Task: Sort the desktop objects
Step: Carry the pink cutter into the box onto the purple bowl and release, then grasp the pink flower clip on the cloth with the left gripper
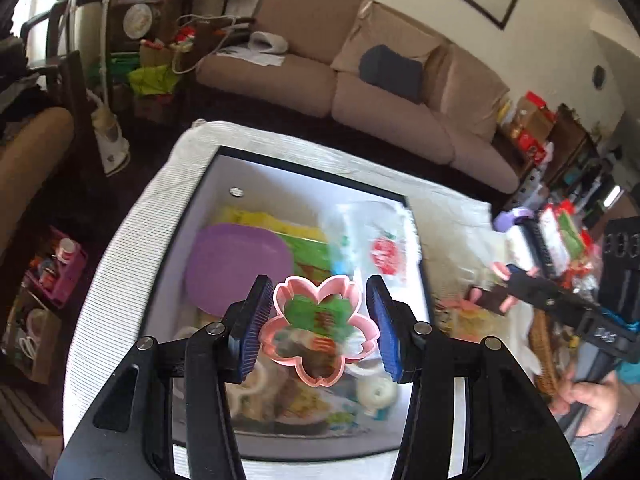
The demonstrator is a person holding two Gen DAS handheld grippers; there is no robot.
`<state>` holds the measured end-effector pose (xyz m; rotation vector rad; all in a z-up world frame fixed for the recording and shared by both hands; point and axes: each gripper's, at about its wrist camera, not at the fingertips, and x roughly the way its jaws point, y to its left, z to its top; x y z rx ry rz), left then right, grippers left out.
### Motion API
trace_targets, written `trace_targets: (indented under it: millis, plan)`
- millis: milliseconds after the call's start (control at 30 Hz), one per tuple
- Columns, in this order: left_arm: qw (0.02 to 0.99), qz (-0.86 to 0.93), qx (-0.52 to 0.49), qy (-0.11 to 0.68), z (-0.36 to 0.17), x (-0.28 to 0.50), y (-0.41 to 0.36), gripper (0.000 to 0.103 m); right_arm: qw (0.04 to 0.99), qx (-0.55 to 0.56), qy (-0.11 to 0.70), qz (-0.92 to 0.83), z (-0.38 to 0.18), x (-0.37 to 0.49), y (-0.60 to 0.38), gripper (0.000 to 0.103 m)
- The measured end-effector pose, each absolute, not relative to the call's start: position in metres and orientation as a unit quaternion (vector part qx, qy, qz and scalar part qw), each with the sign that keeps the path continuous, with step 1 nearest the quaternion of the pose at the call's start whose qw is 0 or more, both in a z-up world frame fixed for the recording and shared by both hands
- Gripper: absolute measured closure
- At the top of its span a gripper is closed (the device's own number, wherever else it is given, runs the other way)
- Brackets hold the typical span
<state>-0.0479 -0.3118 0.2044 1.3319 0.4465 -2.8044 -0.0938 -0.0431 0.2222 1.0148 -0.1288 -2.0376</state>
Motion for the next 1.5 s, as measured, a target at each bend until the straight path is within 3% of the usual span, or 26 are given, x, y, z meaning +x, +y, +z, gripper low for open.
trace_targets:
  millis: [167, 433, 533, 667, 967, 1133, 1200, 1500]
  plan:
    - [0.043, -0.874, 0.481, 0.054, 0.146, -0.104, -0.309, 0.057, 0.421, 0.442, -0.044, -0.791, 0.213, -0.138, -0.121, 0.062]
    - [0.041, -0.829, 0.554, 0.064, 0.085, -0.145, -0.315, 0.057, 0.402, 0.505, -0.066, -0.761, 0.161, -0.198, -0.181, 0.062]
    - [0.051, -0.821, 0.567, 0.037, 0.078, -0.142, -0.311, 0.049, 0.405, 0.510, -0.055, -0.757, 0.152, -0.204, -0.196, 0.062]
    - [0.038, -0.827, 0.557, 0.068, 0.086, -0.134, -0.318, 0.049, 0.406, 0.521, -0.037, -0.750, 0.139, -0.206, -0.213, 0.062]
    - [-0.002, -0.868, 0.478, 0.134, 0.155, -0.052, -0.347, 0.035, 0.406, 0.553, 0.010, -0.727, 0.102, -0.196, -0.260, 0.062]
    - [-0.003, -0.873, 0.463, 0.156, 0.174, -0.033, -0.364, 0.034, 0.388, 0.564, 0.038, -0.728, 0.086, -0.189, -0.285, 0.056]
    - [0.001, -0.875, 0.456, 0.162, 0.180, -0.027, -0.371, 0.034, 0.384, 0.562, 0.030, -0.732, 0.089, -0.188, -0.283, 0.049]
    - [0.007, -0.884, 0.430, 0.182, 0.192, 0.013, -0.369, 0.034, 0.406, 0.515, 0.032, -0.754, 0.146, -0.150, -0.200, 0.047]
